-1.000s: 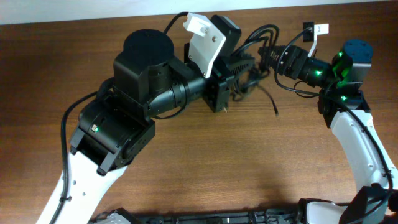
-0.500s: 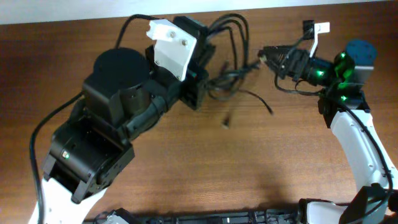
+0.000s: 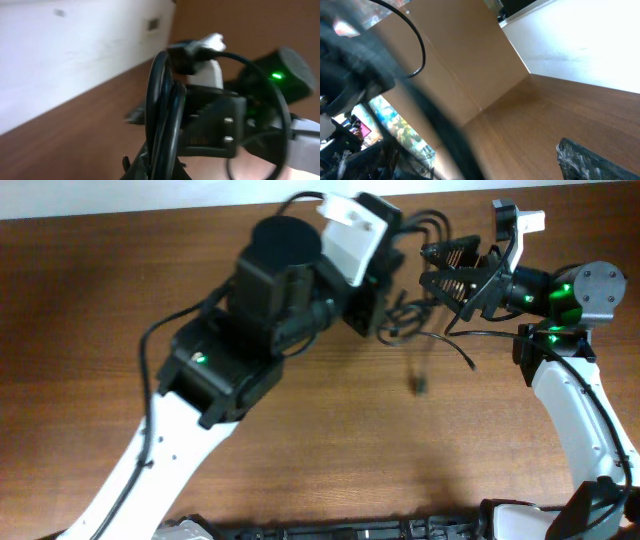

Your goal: Untangle cables

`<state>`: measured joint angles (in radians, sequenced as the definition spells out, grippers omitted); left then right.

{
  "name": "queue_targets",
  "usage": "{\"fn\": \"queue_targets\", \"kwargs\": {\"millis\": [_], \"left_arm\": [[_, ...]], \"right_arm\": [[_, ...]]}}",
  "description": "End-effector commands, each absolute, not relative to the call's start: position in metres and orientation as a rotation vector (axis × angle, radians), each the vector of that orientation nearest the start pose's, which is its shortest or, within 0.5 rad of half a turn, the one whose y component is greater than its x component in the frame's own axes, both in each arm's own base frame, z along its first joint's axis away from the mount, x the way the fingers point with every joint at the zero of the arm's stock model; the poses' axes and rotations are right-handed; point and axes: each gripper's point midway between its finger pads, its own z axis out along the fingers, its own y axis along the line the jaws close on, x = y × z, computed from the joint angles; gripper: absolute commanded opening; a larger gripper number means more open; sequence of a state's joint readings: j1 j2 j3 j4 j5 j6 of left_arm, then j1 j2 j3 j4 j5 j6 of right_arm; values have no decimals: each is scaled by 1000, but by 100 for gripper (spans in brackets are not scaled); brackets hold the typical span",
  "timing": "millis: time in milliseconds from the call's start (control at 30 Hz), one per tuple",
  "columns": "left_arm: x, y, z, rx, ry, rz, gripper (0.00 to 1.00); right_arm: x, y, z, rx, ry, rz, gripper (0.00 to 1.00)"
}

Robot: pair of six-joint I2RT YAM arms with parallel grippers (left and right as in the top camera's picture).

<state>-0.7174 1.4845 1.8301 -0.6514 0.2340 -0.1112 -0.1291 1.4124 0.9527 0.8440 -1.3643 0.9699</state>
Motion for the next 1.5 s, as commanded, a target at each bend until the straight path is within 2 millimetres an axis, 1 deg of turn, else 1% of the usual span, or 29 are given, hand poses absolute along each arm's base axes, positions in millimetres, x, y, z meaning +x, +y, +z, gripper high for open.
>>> {"fn": "queue_targets", "kwargs": {"millis": [0,33,133,167,200,300,400,500,567,667,767,867,933,1033,1100,1200,1233,1300,1367,1467], "left_arm": [[277,-347,452,833,1745,-920,0],[273,-350,453,842,1736,-929,0],[262,-358,460,867,1700,-956,0],[259,-358,462,871,1693,-961,0],[256,-356,466,874,1683,-969,0],[245,-346,482,871,1642,-981,0],[232,-338,496,879,1598,-1004,0],[218,-329,511,893,1548,-1028,0],[209,-320,522,888,1518,-1033,0],[196,-307,537,880,1472,-1039,0],[186,-293,549,895,1411,-996,0],[202,-275,549,784,1459,-876,0],[218,-265,544,703,1510,-785,0],[229,-257,538,653,1550,-720,0],[233,-254,537,629,1559,-693,0],[245,-242,537,556,1575,-619,0],[248,-239,537,534,1580,-596,0],[254,-237,535,512,1591,-569,0],[261,-240,530,503,1604,-550,0],[273,-247,526,490,1611,-531,0]], "right_arm": [[341,127,364,-566,1587,1448,99],[342,127,363,-563,1589,1450,98],[350,123,355,-518,1616,1466,84],[356,118,349,-464,1644,1479,80],[362,113,342,-414,1670,1492,79],[387,88,314,-192,1760,1517,79],[401,69,295,-39,1807,1519,79],[410,52,283,86,1831,1505,80],[413,42,279,138,1836,1486,80],[416,33,272,205,1849,1470,80],[415,30,268,226,1862,1469,80],[411,33,269,200,1868,1495,80],[408,36,269,178,1872,1516,80],[403,40,271,139,1873,1540,80],[401,42,274,107,1869,1549,80],[393,47,282,43,1860,1563,81],[391,49,286,14,1850,1556,81],[385,57,304,-74,1812,1533,81],[374,70,327,-162,1764,1517,81],[356,90,354,-252,1717,1518,81]]}}
